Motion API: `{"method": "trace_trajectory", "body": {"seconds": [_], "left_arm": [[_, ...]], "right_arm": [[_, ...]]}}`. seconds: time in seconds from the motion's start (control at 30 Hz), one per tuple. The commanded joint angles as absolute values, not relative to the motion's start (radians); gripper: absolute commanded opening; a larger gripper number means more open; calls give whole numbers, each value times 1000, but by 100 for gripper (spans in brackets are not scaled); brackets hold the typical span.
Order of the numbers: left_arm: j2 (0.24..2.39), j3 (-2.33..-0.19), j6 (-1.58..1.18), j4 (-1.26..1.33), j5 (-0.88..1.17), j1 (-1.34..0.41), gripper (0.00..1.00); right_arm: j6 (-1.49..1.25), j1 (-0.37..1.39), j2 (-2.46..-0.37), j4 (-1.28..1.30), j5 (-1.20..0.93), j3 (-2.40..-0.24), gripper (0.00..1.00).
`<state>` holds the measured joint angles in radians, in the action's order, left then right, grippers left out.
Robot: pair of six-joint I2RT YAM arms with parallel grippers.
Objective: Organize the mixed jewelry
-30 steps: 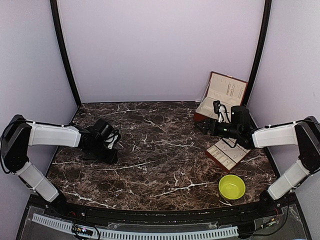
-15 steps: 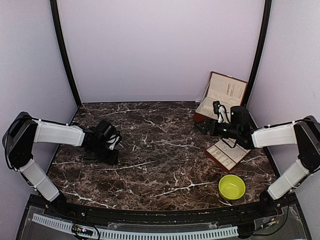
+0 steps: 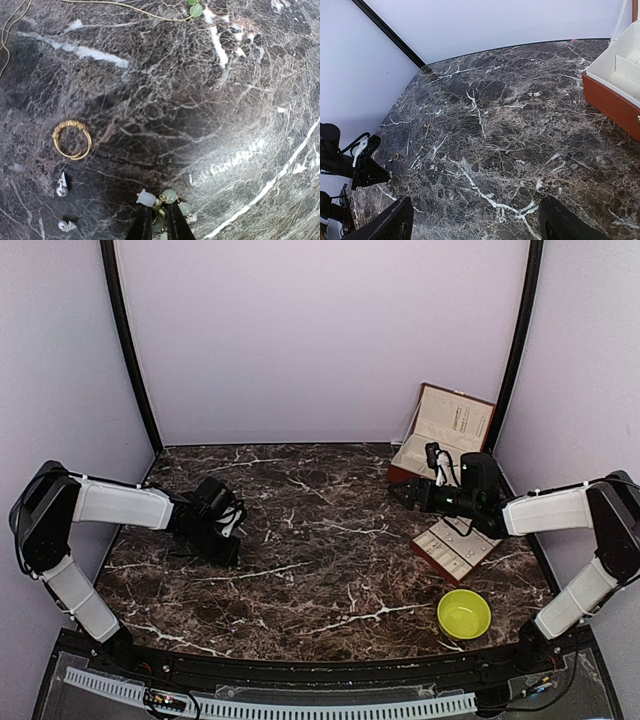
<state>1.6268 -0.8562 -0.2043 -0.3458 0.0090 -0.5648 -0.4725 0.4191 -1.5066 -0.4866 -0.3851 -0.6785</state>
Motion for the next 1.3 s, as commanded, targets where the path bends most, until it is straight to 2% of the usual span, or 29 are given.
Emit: {"method": "trace_trajectory", "body": {"seconds": [0.0, 0.2, 0.53, 0.9, 1.27], "left_arm": [[1601, -857, -194, -347, -31, -564, 10], [1535, -837, -183, -311, -33, -563, 6], [1452, -803, -166, -261, -2, -565, 6], [1399, -802, -106, -176, 236, -567, 6], [1439, -912, 8, -155, 420, -584, 6]], "right_arm": [[-473, 427, -1516, -539, -385, -695, 87], [-478, 426, -1516, -544, -385, -695, 87], [-486, 427, -1514, -547, -390, -693, 87], [-469, 472, -1537, -573, -470, -714, 88], [-550, 508, -1587, -716, -632, -719, 87]]}}
